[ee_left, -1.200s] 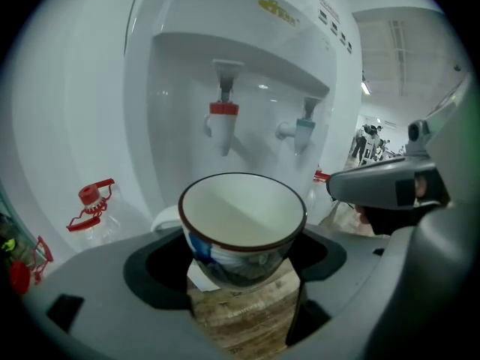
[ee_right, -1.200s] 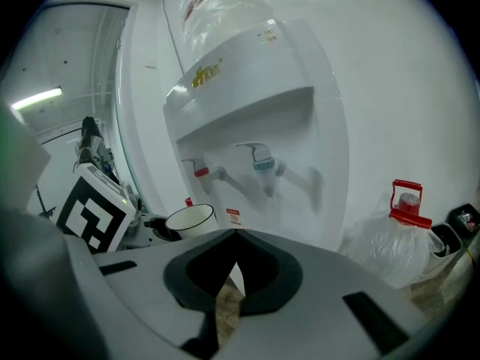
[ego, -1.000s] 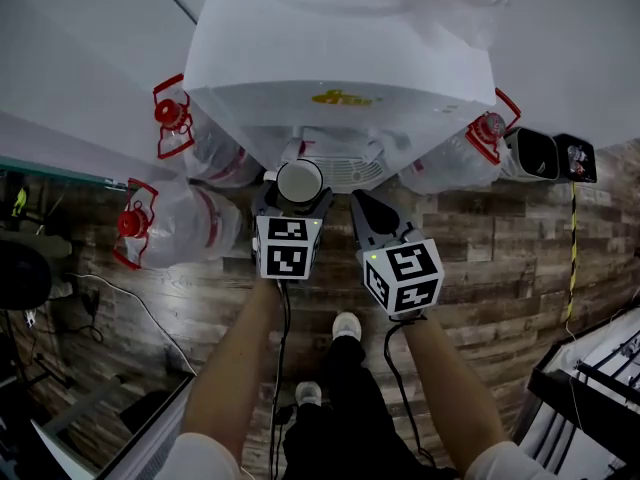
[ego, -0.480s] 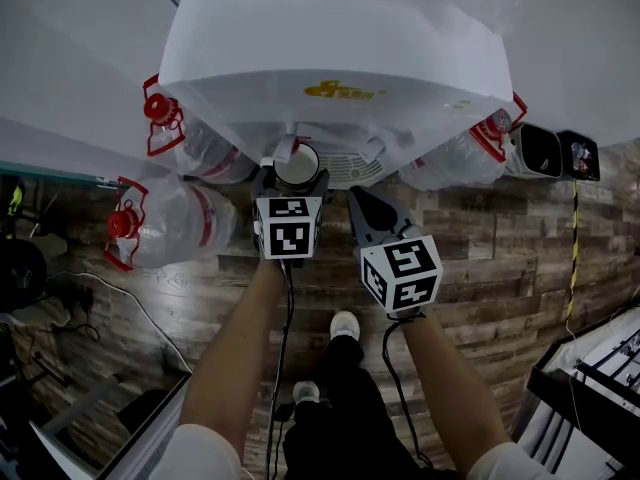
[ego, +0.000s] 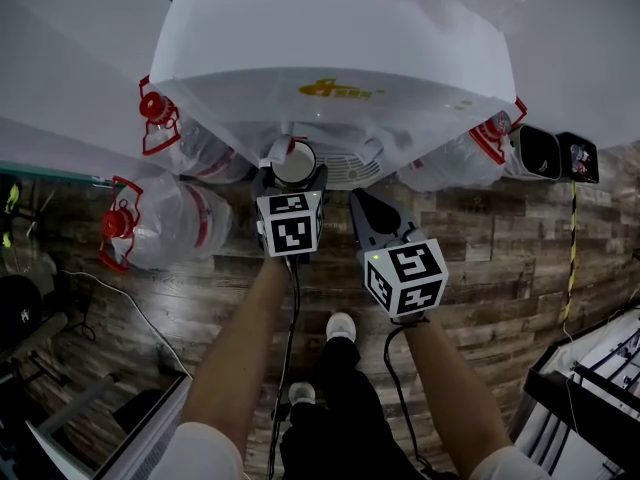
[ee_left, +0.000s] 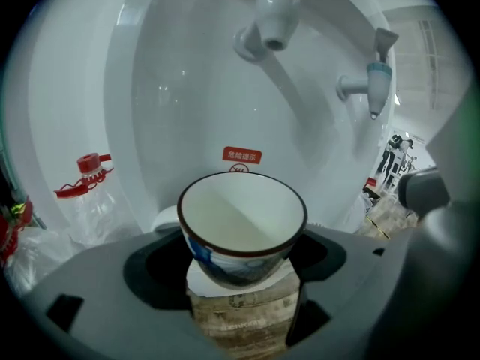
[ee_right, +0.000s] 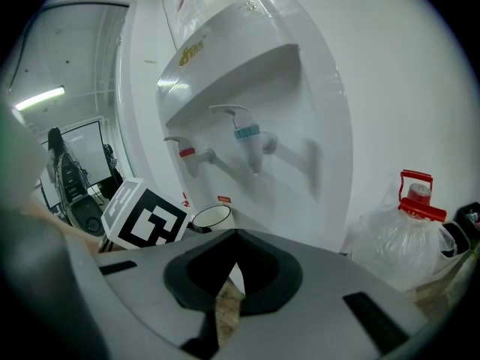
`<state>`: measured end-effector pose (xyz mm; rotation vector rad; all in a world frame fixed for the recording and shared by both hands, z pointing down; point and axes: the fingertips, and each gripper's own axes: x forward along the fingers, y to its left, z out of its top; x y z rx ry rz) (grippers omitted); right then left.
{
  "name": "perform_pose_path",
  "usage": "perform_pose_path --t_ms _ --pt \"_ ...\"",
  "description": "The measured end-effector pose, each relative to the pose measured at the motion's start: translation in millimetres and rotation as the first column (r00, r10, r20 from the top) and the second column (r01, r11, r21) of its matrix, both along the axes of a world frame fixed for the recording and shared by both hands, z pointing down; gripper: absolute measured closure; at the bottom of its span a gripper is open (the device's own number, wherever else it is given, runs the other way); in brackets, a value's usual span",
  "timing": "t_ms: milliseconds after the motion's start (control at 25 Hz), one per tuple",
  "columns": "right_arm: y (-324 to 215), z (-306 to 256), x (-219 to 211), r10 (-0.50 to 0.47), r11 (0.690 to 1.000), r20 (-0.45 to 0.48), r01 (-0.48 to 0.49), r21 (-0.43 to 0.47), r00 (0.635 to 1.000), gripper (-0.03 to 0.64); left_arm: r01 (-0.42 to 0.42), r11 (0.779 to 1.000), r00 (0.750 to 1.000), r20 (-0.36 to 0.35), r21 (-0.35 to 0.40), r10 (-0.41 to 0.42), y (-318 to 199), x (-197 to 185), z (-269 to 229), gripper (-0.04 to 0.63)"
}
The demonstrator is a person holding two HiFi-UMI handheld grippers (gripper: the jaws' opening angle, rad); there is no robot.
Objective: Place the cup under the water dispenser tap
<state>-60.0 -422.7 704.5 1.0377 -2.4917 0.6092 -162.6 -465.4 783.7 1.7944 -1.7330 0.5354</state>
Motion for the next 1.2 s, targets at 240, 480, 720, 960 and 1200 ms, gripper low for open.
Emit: perform_pose_path --t_ms 240,480,720,960,1200 --pt "6.5 12.2 6.8 0.010 0.999 -0.003 -0.010 -0.032 1.000 0.597 0.027 0.998 1.000 -0.002 0.064 -0.027 -1.5 0.9 -0.4 0.172" --pt "11.4 17.8 10.4 0.018 0.998 -0.001 -0.018 -0.052 1.000 0.597 0.058 0.993 0.998 -0.003 0.099 -0.058 -7.2 0.3 1.1 0.172" --pt "11.7 19.4 15.7 0.031 0.998 0.006 -0.030 -0.061 1.000 0.597 0.070 0.993 0.997 0.027 0.099 -0.073 -4.8 2.1 1.8 0.170" --pt "11.8 19.2 21.0 0.039 0.997 0.009 -0.039 -0.064 0.999 0.597 0.095 0.991 0.994 0.044 0.095 -0.099 -4.1 1.6 2.0 0.170" --pt "14.0 21.9 26.6 0.049 0.996 0.014 -0.047 -0.074 0.999 0.597 0.134 0.985 0.990 0.028 0.112 -0.138 -1.8 0.3 0.8 0.164"
